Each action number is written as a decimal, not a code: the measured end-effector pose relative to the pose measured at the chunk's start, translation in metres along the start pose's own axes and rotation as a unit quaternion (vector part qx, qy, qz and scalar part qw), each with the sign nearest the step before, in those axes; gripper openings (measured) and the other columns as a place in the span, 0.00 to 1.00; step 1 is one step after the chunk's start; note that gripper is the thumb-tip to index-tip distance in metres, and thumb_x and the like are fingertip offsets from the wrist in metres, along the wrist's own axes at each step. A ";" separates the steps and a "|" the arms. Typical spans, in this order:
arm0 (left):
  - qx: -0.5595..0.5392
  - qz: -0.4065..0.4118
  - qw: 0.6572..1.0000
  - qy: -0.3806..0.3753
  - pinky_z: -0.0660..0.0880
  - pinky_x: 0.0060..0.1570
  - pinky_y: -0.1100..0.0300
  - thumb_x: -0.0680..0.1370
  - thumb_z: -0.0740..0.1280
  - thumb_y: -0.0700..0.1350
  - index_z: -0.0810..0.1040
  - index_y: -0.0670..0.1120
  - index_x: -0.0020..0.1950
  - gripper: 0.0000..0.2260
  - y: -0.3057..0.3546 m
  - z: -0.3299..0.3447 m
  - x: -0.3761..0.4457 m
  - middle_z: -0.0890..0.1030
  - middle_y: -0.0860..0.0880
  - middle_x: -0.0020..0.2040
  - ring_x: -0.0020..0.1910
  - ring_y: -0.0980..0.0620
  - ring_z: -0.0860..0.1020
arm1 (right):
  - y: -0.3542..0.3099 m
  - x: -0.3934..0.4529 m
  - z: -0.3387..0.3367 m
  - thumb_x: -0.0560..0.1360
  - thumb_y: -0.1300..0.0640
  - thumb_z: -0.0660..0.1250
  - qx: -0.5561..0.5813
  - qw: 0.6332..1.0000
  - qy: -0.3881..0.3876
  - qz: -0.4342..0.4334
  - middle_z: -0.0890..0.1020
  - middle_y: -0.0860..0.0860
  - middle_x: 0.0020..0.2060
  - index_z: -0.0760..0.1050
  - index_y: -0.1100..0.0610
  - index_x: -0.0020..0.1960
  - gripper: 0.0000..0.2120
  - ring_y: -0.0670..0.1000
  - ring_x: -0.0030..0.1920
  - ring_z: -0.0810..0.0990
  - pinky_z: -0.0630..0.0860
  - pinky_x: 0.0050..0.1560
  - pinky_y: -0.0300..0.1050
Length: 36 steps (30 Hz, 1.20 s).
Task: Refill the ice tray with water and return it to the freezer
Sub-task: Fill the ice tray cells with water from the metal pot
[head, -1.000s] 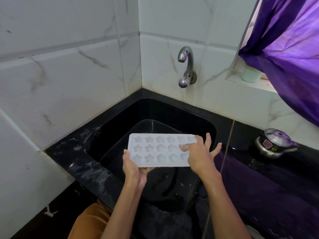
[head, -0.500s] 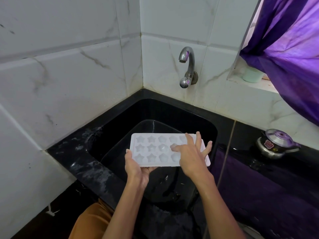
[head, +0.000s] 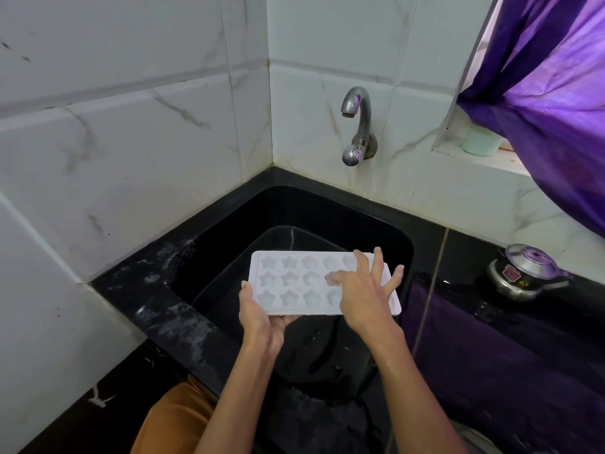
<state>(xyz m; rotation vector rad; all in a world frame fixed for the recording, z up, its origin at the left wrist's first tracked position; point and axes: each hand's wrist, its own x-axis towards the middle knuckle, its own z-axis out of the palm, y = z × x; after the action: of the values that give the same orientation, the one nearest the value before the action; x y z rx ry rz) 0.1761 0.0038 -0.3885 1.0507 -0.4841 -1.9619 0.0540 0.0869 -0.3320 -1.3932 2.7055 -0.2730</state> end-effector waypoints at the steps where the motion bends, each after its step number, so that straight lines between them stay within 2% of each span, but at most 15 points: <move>1: -0.001 0.001 1.000 0.000 0.80 0.37 0.41 0.80 0.51 0.60 0.78 0.45 0.55 0.23 0.000 0.000 0.000 0.85 0.43 0.44 0.41 0.42 0.84 | -0.001 0.000 0.001 0.65 0.77 0.60 -0.003 1.000 0.000 -0.004 0.49 0.57 0.77 0.74 0.42 0.63 0.37 0.63 0.74 0.32 0.29 0.66 0.72; 6: 0.000 0.003 1.000 0.001 0.80 0.36 0.42 0.81 0.51 0.60 0.78 0.46 0.54 0.23 0.000 -0.001 -0.001 0.86 0.44 0.43 0.41 0.43 0.84 | 0.001 0.002 0.002 0.65 0.77 0.59 0.007 1.000 -0.003 -0.007 0.53 0.56 0.75 0.76 0.41 0.60 0.37 0.63 0.74 0.33 0.28 0.65 0.71; 11: -0.002 -0.002 1.000 -0.003 0.80 0.38 0.41 0.81 0.50 0.60 0.78 0.46 0.55 0.23 0.001 0.001 -0.001 0.85 0.43 0.45 0.42 0.42 0.84 | 0.001 0.001 0.004 0.65 0.77 0.59 0.001 1.000 -0.002 -0.009 0.49 0.57 0.77 0.74 0.42 0.63 0.38 0.63 0.74 0.32 0.28 0.65 0.72; 15: 0.002 -0.002 1.000 -0.001 0.80 0.36 0.43 0.81 0.50 0.60 0.78 0.46 0.54 0.23 0.001 -0.001 -0.002 0.86 0.44 0.43 0.41 0.42 0.84 | 0.002 0.001 0.002 0.63 0.79 0.56 0.007 1.000 -0.005 -0.007 0.52 0.57 0.75 0.75 0.41 0.59 0.39 0.63 0.74 0.32 0.28 0.65 0.71; 21: 0.002 -0.001 1.000 -0.003 0.80 0.37 0.43 0.81 0.50 0.60 0.78 0.46 0.54 0.24 0.002 0.000 -0.001 0.86 0.43 0.44 0.41 0.42 0.84 | 0.000 -0.001 0.002 0.64 0.78 0.57 0.006 1.000 -0.006 -0.012 0.50 0.57 0.76 0.72 0.42 0.65 0.40 0.62 0.74 0.32 0.29 0.66 0.71; 25: 0.007 -0.004 1.000 -0.006 0.81 0.37 0.42 0.81 0.50 0.60 0.78 0.46 0.53 0.24 0.003 0.000 -0.002 0.86 0.44 0.43 0.41 0.42 0.84 | 0.001 -0.001 -0.002 0.63 0.79 0.56 0.005 1.000 -0.012 -0.013 0.54 0.56 0.75 0.75 0.42 0.60 0.39 0.62 0.75 0.33 0.27 0.65 0.70; 31: 0.000 -0.011 1.000 -0.008 0.80 0.37 0.41 0.81 0.50 0.60 0.78 0.45 0.55 0.24 0.003 0.002 -0.004 0.85 0.43 0.45 0.42 0.42 0.84 | -0.005 -0.002 -0.002 0.66 0.75 0.60 0.024 0.998 0.046 -0.020 0.56 0.54 0.72 0.66 0.48 0.58 0.29 0.61 0.75 0.37 0.35 0.69 0.71; 34: 0.007 -0.010 1.000 -0.004 0.80 0.37 0.43 0.81 0.50 0.60 0.78 0.45 0.55 0.24 0.002 0.003 -0.005 0.85 0.43 0.44 0.41 0.42 0.84 | -0.012 -0.001 -0.001 0.64 0.77 0.59 0.023 0.997 0.046 -0.051 0.55 0.54 0.72 0.69 0.45 0.58 0.32 0.61 0.75 0.36 0.31 0.68 0.70; 36: 0.010 -0.008 1.000 -0.004 0.80 0.39 0.42 0.81 0.50 0.60 0.78 0.45 0.55 0.24 0.002 0.004 -0.007 0.86 0.43 0.44 0.42 0.42 0.84 | -0.017 -0.002 0.002 0.64 0.77 0.59 0.015 0.997 0.026 -0.065 0.51 0.56 0.75 0.72 0.43 0.60 0.36 0.62 0.74 0.33 0.27 0.65 0.69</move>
<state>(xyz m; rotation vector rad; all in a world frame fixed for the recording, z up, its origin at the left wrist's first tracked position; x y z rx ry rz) 0.1758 0.0079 -0.3816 1.0639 -0.5023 -1.9795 0.0691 0.0787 -0.3309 -1.5770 2.6434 -0.3629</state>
